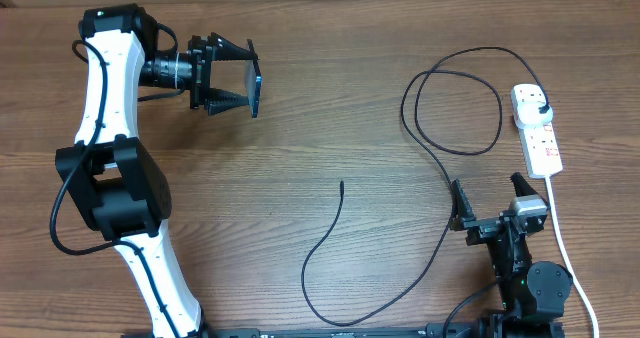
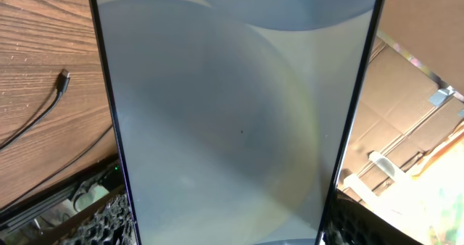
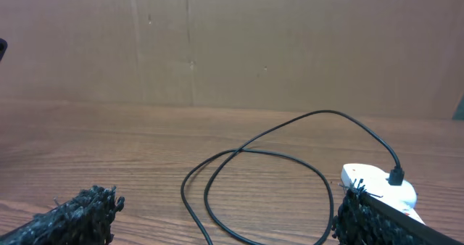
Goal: Plug charger to phone and switch on socket
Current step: 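Hold the phone raised in the left gripper, then raise the right gripper and swing it toward the table center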
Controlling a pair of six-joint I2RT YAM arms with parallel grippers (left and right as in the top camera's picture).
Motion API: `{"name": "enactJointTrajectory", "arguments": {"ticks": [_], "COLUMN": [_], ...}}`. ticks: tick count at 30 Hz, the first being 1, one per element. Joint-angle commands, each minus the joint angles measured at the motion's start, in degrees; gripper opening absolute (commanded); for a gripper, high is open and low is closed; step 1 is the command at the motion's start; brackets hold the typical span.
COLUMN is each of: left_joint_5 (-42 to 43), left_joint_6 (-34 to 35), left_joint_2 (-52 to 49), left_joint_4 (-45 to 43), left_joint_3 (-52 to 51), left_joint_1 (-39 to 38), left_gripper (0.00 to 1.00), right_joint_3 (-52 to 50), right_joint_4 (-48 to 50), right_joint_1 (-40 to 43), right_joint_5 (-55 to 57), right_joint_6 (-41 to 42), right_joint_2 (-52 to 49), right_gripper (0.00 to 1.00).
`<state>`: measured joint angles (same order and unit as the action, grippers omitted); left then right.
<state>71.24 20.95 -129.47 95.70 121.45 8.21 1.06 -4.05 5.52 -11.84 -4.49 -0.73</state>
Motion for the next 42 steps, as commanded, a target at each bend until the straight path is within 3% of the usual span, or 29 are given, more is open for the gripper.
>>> {"name": "enactJointTrajectory", "arguments": {"ticks": [1,5,16,25,32,42], "left_joint_5": [1.6,1.6,1.8,1.8,1.8,1.8], "left_joint_6": [-1.3,-1.3,-1.5,-1.5,-1.5,-1.5], "left_joint_2": [0.0,0.0,0.0,0.0,0.0,0.0], "left_joint_4": [-0.2,-0.2,-0.2,-0.2,-0.2,-0.1], "left_joint_3": [1.8,1.8,1.8,1.8,1.8,1.8], "left_joint_1": [-0.4,-0.4,-0.4,-0.4,-0.4,-0.4], "left_gripper": [0.04,0.04,0.04,0.04,0.04,0.04], "right_joint_3": [-0.6,-0.6,0.6,6.5,16.1,34.4], "right_joint_4": [0.8,0.7,6.3,1.9,-1.7,-14.3], "right_joint_1": [-0.3,-0.3,-0.3,-0.3,-0.3,-0.3], "right_joint_5": [-0.3,-1.2,-1.1,-0.7,-3.0,-12.6], "right_joint_6": [0.1,0.2,14.9,16.7,16.7,16.7], "right_joint_2": [0.6,0.6,0.6,-2.2,-15.6,-42.4], "right_gripper": [1.00,1.00,1.00,1.00,1.00,1.00]}}
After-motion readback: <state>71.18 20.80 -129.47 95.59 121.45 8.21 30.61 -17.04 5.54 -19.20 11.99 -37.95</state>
